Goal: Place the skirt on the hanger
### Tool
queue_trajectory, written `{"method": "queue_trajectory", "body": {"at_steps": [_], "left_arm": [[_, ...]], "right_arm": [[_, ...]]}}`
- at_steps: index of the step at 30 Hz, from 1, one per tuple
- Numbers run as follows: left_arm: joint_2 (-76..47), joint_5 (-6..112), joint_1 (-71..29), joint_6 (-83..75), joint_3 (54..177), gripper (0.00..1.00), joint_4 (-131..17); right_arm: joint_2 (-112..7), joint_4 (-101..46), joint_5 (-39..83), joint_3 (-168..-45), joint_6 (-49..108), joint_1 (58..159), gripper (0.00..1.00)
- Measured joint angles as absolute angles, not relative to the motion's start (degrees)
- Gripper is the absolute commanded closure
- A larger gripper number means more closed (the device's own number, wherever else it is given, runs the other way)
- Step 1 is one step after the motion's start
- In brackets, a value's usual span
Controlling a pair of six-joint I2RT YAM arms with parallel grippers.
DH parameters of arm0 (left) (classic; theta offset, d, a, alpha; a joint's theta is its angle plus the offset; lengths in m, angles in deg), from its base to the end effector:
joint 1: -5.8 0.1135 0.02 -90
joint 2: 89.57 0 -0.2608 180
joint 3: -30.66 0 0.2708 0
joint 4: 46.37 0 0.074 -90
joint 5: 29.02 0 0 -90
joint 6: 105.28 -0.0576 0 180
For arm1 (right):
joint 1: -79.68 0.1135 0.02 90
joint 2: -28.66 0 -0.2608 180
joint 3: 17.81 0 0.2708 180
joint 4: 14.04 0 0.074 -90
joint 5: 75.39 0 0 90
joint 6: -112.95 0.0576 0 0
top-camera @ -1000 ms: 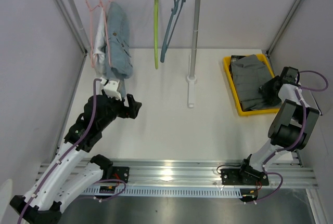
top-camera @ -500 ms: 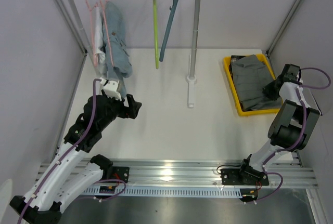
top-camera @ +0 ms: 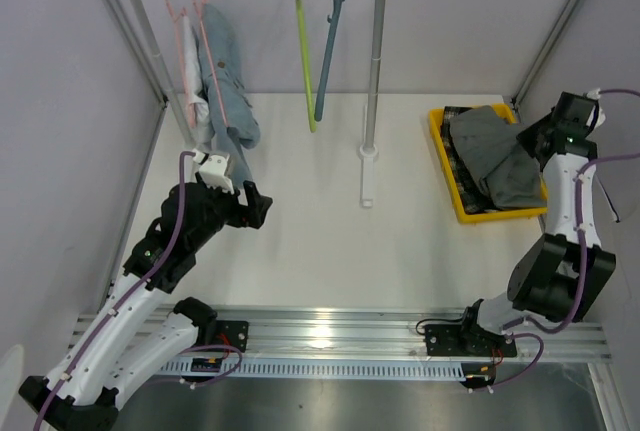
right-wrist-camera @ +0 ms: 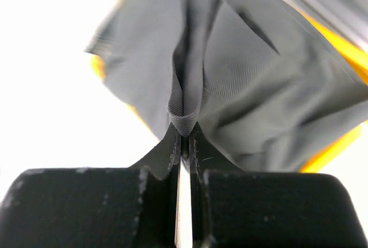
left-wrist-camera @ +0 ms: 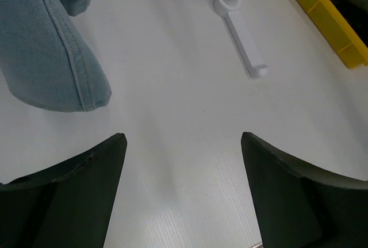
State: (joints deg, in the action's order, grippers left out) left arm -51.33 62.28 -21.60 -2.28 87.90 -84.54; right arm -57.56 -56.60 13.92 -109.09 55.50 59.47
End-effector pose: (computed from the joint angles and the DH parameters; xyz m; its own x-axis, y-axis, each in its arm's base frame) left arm 0.1742 -0.0888 0.3199 -0.3833 -0.0546 -0.9220 0.3642 0.9084 -0.2052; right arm 0.3535 -0.1309 0.3175 -0.2909 0.6804 -0.6727 0.6061 0.6750 0.4207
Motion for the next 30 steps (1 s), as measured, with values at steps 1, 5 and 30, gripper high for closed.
{"method": "queue_trajectory", "body": {"at_steps": [1, 5, 30], "left_arm": [[-51.3, 62.3, -21.6, -2.3, 87.9, 0.14, -84.6], [-51.4, 62.3, -21.6, -2.3, 87.9, 0.14, -84.6], [-50.0, 60.7, -21.6, -0.3, 87.9, 0.15, -84.2]], "right_arm": [[-56.0, -56.7, 14.3, -110.4, 55.5, 60.0, 1.00], [-51.3, -58.5, 15.7, -118.4, 55.0, 63.6, 1.00], [-37.3, -56.3, 0.7, -87.3, 57.3, 128.5, 0.92]]}}
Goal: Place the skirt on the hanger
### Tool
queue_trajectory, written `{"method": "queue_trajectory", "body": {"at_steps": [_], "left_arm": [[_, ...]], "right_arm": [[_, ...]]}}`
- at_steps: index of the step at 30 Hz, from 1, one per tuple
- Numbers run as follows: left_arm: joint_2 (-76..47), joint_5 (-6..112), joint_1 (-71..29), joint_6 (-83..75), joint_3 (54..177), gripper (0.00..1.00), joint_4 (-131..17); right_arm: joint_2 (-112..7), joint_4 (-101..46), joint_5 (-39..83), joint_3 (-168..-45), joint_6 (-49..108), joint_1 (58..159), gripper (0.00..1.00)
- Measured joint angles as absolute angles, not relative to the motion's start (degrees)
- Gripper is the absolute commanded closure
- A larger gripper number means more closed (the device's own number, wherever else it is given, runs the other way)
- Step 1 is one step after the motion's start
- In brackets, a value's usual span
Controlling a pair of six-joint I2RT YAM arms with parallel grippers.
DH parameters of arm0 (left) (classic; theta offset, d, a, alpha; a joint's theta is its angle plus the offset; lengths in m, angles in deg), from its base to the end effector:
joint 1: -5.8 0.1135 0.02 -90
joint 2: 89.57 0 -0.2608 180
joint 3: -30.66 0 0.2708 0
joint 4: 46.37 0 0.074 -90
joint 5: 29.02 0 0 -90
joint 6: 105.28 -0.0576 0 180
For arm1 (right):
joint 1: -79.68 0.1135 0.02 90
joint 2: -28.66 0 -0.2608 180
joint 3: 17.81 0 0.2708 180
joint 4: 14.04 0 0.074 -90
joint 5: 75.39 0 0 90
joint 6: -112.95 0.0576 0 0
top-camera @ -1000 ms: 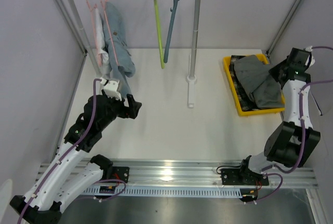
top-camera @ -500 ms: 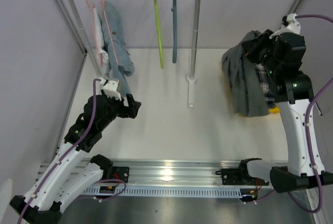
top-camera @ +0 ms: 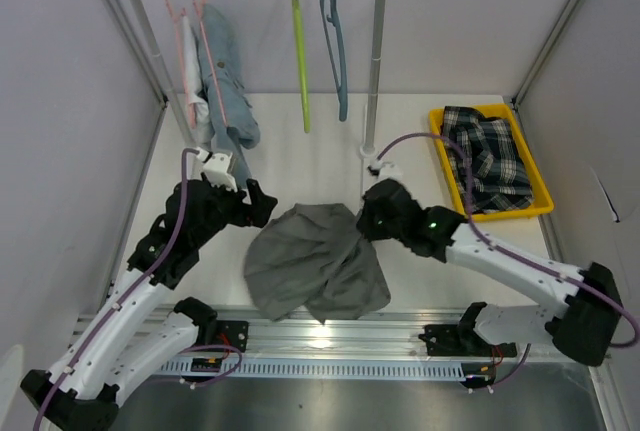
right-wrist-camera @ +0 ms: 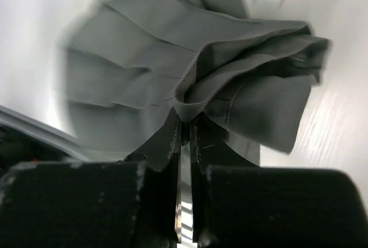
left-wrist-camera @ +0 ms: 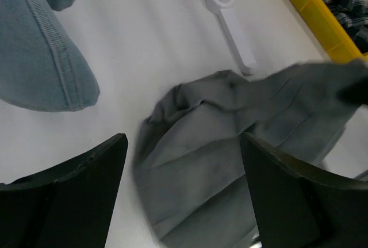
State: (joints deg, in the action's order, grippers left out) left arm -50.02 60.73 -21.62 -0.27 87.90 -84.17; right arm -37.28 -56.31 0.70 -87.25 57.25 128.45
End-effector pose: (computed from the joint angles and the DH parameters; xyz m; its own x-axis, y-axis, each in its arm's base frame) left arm 0.1778 -0.0925 0.3166 -0.4150 -0.0765 -0.9066 0.3693 0.8965 -0.2446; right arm 0.1984 0.2054 0.2868 -0.6827 0.0509 -0.7289 -0.2684 0.9103 0.3150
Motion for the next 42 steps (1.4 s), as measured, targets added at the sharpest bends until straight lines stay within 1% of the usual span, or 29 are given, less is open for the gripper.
{"method": "queue_trajectory", "body": {"at_steps": [1, 2, 3, 4, 5, 7, 8, 12, 15, 19, 22, 26, 29, 30, 34, 42], "left_arm": [[-49.6, 60.0, -21.6, 0.7, 87.8, 0.16, -83.8], [-49.2, 59.2, -21.6, 1.4, 87.6, 0.16, -83.4], [-48.5, 58.1, -21.6, 2.6, 87.2, 0.16, -82.8], [-47.9, 57.0, -21.6, 3.8, 86.5, 0.16, -82.1], [-47.5, 56.1, -21.7, 4.8, 85.8, 0.16, -81.2], [-46.2, 54.1, -21.8, 7.3, 84.1, 0.16, -79.4], [-45.5, 53.2, -22.1, 8.4, 83.2, 0.15, -78.6], [-41.8, 52.7, -26.4, 10.1, 82.6, 0.15, -76.3], [-38.6, 52.9, -31.1, 10.2, 82.7, 0.15, -74.8], [-33.8, 54.0, -36.6, 10.2, 83.6, 0.15, -73.6], [-29.8, 55.3, -40.6, 10.1, 85.0, 0.16, -72.6], [-23.9, 57.6, -46.4, 9.6, 88.1, 0.16, -71.4], [-20.5, 60.3, -49.9, 9.0, 89.7, 0.16, -70.2], [-19.6, 61.1, -50.8, 8.7, 90.0, 0.16, -69.9], [-16.0, 64.3, -53.0, 8.1, 90.7, 0.16, -69.1], [-10.1, 67.4, -55.7, 6.7, 92.8, 0.14, -68.2]], "right_arm": [[-39.4, -55.8, 0.2, -86.1, 58.0, 130.7, 0.84], [-41.8, -55.1, -0.1, -85.3, 58.8, 133.2, 0.62], [-44.0, -54.3, -0.4, -84.9, 59.9, 135.4, 0.51], [-45.7, -53.7, -0.5, -84.8, 60.3, 137.2, 0.43], [-46.8, -52.9, -0.6, -84.8, 60.9, 138.6, 0.30], [-47.4, -51.8, -1.0, -84.8, 62.0, 139.9, 0.20], [-47.2, -51.7, -1.6, -84.8, 62.6, 140.1, 0.13], [-44.7, -53.2, -4.5, -84.7, 65.8, 139.3, 0.10], [-39.6, -56.1, -7.0, -83.6, 69.6, 138.3, 0.10], [-32.1, -59.1, -9.2, -79.1, 75.5, 137.9, 0.09], [-28.2, -61.0, -9.6, -74.2, 80.5, 137.1, 0.12], [-24.7, -61.4, -7.6, -66.4, 85.6, 133.7, 0.21], [-22.2, -61.2, -5.7, -61.4, 88.9, 131.3, 0.25], [-21.4, -60.8, -5.1, -60.2, 89.8, 130.6, 0.25], [-20.1, -57.4, -2.2, -57.9, 91.9, 127.9, 0.25], [-24.0, -50.1, 1.0, -57.8, 94.0, 126.9, 0.21]]}}
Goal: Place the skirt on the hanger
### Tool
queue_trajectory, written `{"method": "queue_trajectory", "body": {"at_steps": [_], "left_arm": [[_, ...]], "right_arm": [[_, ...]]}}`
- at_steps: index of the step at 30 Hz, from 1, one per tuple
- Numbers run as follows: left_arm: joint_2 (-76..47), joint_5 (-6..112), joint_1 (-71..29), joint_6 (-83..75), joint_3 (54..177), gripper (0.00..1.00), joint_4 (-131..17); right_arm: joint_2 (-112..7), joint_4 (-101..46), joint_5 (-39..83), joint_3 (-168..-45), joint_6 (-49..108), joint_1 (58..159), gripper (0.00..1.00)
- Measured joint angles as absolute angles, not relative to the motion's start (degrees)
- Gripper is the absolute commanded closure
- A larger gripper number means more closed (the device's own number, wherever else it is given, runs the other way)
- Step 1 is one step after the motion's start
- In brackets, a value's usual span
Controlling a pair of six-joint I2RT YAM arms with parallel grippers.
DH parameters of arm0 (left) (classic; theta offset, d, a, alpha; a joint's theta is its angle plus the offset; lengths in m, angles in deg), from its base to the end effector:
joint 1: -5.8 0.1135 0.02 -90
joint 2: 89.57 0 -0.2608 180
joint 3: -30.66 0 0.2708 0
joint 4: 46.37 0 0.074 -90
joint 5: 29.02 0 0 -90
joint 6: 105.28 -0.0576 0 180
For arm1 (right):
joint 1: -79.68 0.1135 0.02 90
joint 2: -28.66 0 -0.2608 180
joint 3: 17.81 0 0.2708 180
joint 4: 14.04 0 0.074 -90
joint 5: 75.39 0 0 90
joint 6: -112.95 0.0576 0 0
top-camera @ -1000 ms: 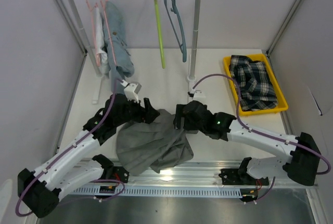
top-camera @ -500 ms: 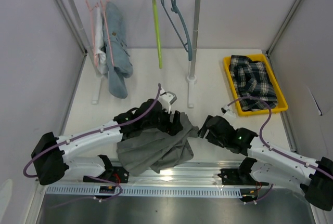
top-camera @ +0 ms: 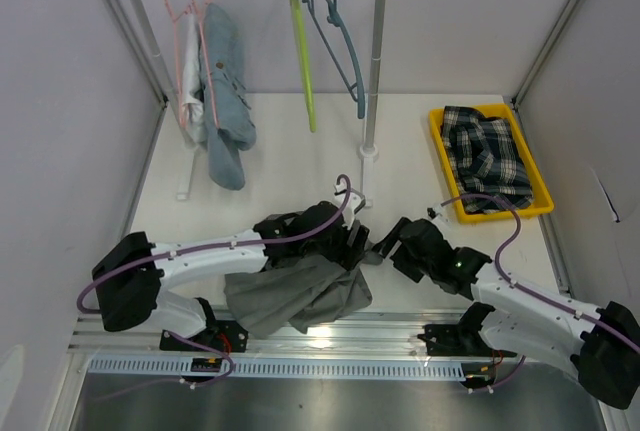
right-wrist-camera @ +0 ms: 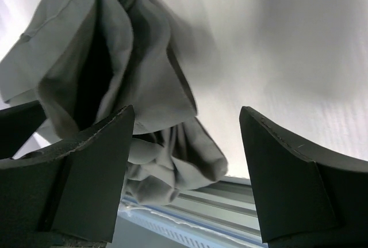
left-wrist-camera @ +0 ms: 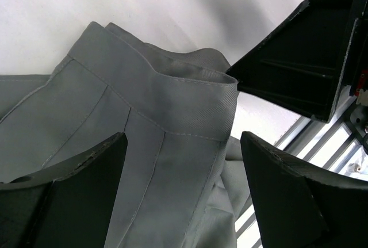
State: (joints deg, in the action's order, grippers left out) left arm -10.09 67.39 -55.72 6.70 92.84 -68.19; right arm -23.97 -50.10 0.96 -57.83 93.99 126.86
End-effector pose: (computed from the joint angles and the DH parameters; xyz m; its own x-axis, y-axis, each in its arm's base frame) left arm 0.1643 -0.2894 0.2066 -0.5905 0.3084 -0.7458 0.6591 0.7176 -0.2251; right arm 0.1539 0.1461 0.1640 -0.7398 0.5538 -0.3822 0.2855 0.7727 0.5670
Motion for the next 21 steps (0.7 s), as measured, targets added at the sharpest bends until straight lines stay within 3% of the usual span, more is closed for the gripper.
{"method": "queue_trajectory", "body": {"at_steps": [9, 12, 15, 17, 19, 21], "left_arm": [[-5.7, 70.4, -56.2, 6.7, 94.9, 0.21, -67.8], [-4.9, 71.9, -56.2, 6.8, 95.2, 0.38, -67.7], [-4.5, 73.3, -56.3, 6.9, 95.3, 0.55, -67.6], [-4.5, 73.9, -56.4, 6.9, 95.3, 0.69, -67.5], [-4.5, 74.5, -56.4, 6.9, 95.3, 0.75, -67.5], [-4.5, 74.8, -56.4, 6.9, 95.3, 0.91, -67.4]], "right_arm": [[-26.3, -44.7, 2.4, -57.7, 96.6, 127.3, 0.21], [-27.0, -43.3, 3.0, -57.6, 97.3, 127.4, 0.21], [-28.9, -41.3, 3.6, -57.6, 98.0, 127.7, 0.28], [-30.5, -39.5, 4.0, -57.1, 98.6, 128.0, 0.38], [-32.1, -37.9, 4.7, -56.3, 99.4, 128.4, 0.51], [-33.7, -36.6, 5.2, -55.8, 100.0, 128.5, 0.63]]}}
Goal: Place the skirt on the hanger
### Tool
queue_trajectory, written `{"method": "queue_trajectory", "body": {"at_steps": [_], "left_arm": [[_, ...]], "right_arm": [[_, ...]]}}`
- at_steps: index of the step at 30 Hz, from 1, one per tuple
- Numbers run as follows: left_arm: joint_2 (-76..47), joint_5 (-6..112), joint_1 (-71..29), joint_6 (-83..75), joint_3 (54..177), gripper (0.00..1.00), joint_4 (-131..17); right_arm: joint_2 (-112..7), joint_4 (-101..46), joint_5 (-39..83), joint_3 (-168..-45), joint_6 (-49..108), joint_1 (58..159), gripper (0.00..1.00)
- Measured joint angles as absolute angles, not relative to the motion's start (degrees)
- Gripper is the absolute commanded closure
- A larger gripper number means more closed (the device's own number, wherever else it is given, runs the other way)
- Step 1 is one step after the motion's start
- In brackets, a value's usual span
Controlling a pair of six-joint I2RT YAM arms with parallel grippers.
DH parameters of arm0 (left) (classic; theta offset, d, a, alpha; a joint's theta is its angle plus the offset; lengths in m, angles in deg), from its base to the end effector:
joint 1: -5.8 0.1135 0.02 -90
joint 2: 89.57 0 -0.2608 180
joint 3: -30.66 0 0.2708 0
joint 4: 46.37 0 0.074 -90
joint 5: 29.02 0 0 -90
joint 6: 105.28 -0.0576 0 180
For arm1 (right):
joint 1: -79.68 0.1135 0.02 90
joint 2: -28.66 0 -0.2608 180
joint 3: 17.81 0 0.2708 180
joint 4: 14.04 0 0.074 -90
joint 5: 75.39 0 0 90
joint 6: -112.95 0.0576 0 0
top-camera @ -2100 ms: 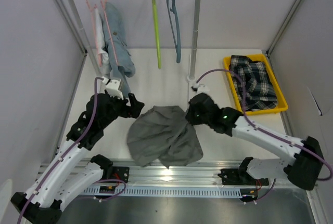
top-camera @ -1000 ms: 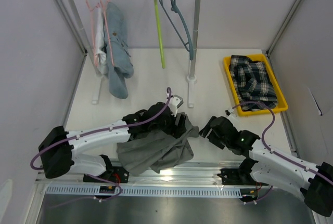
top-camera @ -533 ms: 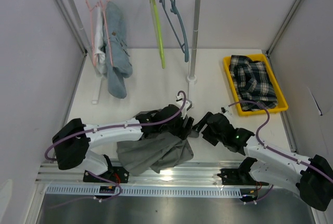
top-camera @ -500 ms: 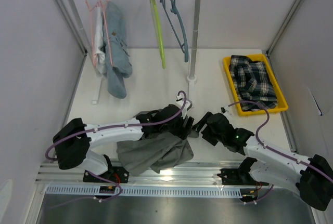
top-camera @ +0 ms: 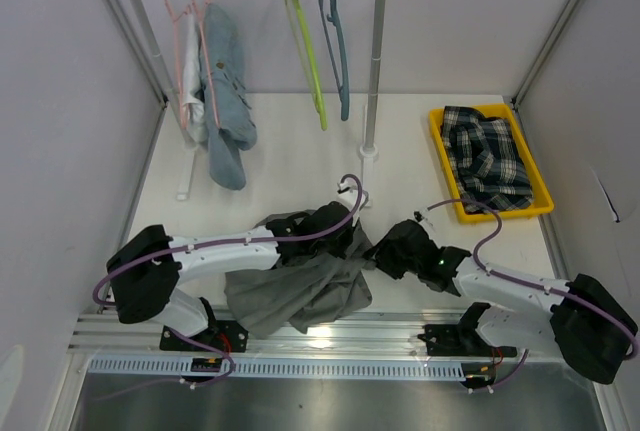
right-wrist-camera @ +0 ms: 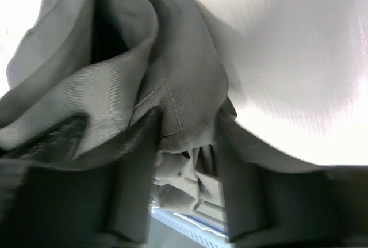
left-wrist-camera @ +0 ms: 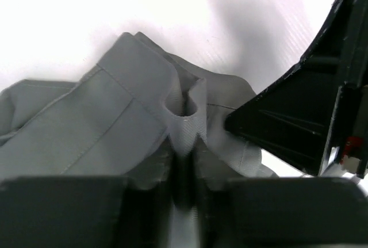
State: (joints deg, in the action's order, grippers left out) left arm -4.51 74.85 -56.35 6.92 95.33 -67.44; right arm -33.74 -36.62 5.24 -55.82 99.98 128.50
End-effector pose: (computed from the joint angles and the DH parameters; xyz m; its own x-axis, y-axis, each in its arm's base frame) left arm 0.1751 -0.3019 0.1930 -0.5790 0.3106 -0.7538 0.6002 0.7882 -0.1362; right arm 0.1618 0.1708 0.1372 -0.7604 0.5911 -0.2691 0.3188 0.7007 0.6383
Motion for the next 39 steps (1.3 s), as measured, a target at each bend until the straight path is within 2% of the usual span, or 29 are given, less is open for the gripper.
{"method": "queue_trajectory", "body": {"at_steps": [1, 3, 4, 9, 13, 17, 21, 25, 28, 31, 33, 36, 39], "left_arm": [[-4.5, 75.0, -56.4, 6.9, 95.3, 0.98, -67.5], [-4.5, 75.7, -56.4, 6.8, 95.3, 1.00, -67.6], [-4.6, 76.0, -56.4, 6.7, 95.3, 1.00, -67.8], [-7.1, 77.4, -55.3, 6.4, 97.4, 1.00, -73.1], [-14.3, 77.3, -50.8, 6.1, 101.0, 1.00, -78.5], [-23.0, 76.7, -43.9, 5.7, 107.0, 1.00, -82.9], [-26.0, 74.5, -36.8, 4.5, 114.9, 1.00, -85.5], [-25.7, 70.5, -31.1, 3.5, 121.1, 1.00, -87.3], [-25.5, 67.1, -27.8, 3.1, 123.2, 1.00, -88.1], [-25.8, 65.1, -26.8, 3.2, 122.5, 1.00, -88.6], [-27.3, 63.5, -26.7, 3.6, 119.1, 1.00, -88.3], [-31.9, 60.0, -26.6, 6.2, 107.9, 1.00, -85.3], [-36.6, 56.5, -26.5, 11.0, 90.7, 1.00, -78.8]], "right_arm": [[-34.5, -36.2, 5.4, -55.7, 100.3, 128.6, 0.77], [-35.6, -35.2, 5.9, -55.7, 100.7, 128.7, 0.88], [-35.9, -34.9, 6.1, -55.7, 100.7, 128.7, 0.99], [-33.7, -36.8, 6.9, -56.0, 99.0, 126.1, 1.00], [-26.7, -44.5, 7.7, -60.4, 93.5, 117.8, 1.00], [-22.9, -51.6, 10.0, -73.2, 84.1, 105.0, 1.00], [-27.0, -52.4, 16.0, -88.3, 75.0, 93.9, 1.00], [-33.5, -53.7, 22.8, -101.4, 68.5, 90.2, 1.00], [-35.2, -54.2, 25.8, -105.8, 65.4, 89.9, 1.00], [-34.4, -55.2, 27.2, -105.0, 63.7, 89.8, 1.00], [-31.9, -54.4, 27.6, -100.1, 63.4, 89.7, 1.00], [-24.2, -52.4, 27.5, -85.1, 64.4, 90.6, 1.00], [-16.9, -50.4, 26.4, -69.2, 67.7, 94.2, 0.99]]}}
